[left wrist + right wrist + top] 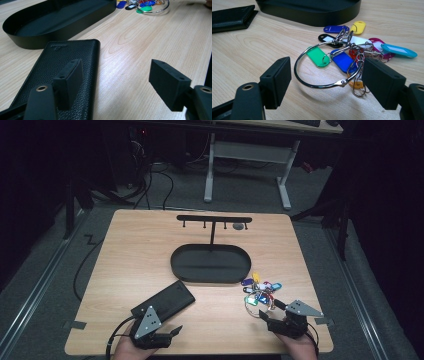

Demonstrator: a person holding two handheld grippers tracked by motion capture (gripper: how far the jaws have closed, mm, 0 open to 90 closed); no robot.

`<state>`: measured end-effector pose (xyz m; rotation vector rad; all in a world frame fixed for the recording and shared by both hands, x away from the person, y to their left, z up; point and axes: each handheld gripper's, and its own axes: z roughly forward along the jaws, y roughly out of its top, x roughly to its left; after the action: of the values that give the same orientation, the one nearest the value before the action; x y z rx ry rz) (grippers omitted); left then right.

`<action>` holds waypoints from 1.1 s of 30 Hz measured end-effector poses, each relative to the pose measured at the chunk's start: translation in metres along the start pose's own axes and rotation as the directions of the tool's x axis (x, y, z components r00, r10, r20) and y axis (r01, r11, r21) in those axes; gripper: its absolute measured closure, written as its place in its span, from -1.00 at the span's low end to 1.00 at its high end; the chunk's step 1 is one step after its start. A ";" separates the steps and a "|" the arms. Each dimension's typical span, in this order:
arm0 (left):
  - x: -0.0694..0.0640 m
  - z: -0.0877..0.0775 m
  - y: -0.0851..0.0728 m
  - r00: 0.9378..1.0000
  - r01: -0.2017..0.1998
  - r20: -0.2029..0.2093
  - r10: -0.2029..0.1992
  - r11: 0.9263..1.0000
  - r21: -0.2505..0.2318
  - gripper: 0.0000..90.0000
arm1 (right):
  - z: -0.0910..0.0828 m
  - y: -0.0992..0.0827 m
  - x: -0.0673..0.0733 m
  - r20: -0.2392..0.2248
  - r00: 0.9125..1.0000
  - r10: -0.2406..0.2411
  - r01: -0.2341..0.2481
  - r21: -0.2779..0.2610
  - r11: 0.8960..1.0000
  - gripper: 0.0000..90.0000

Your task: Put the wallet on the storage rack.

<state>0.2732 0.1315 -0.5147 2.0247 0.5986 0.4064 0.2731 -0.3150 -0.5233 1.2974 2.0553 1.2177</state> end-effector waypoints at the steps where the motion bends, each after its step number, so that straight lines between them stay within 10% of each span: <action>1: 0.000 0.000 0.000 1.000 0.000 0.000 0.000 1.000 0.000 -0.38 | 0.000 0.000 0.000 0.000 1.000 0.000 0.000 0.000 1.000 -0.46; 17: 0.000 0.002 0.001 1.000 -0.015 0.010 0.014 1.000 0.008 -0.39 | -0.002 -0.002 -0.002 0.003 1.000 0.012 -0.012 -0.005 1.000 -0.46; 28: 0.015 -0.016 -0.005 0.992 -0.076 -0.095 0.082 0.995 0.058 -0.38 | -0.003 -0.002 -0.004 0.002 1.000 0.024 -0.024 -0.012 1.000 -0.47; 33: 0.024 -0.034 -0.013 0.991 -0.047 -0.122 0.051 0.998 0.043 -0.38 | -0.006 -0.001 -0.004 0.002 1.000 0.018 -0.018 -0.022 1.000 -0.47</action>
<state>0.2726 0.1744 -0.5079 2.0669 0.6378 0.5558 0.2705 -0.3216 -0.5216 1.3095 2.0270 1.2422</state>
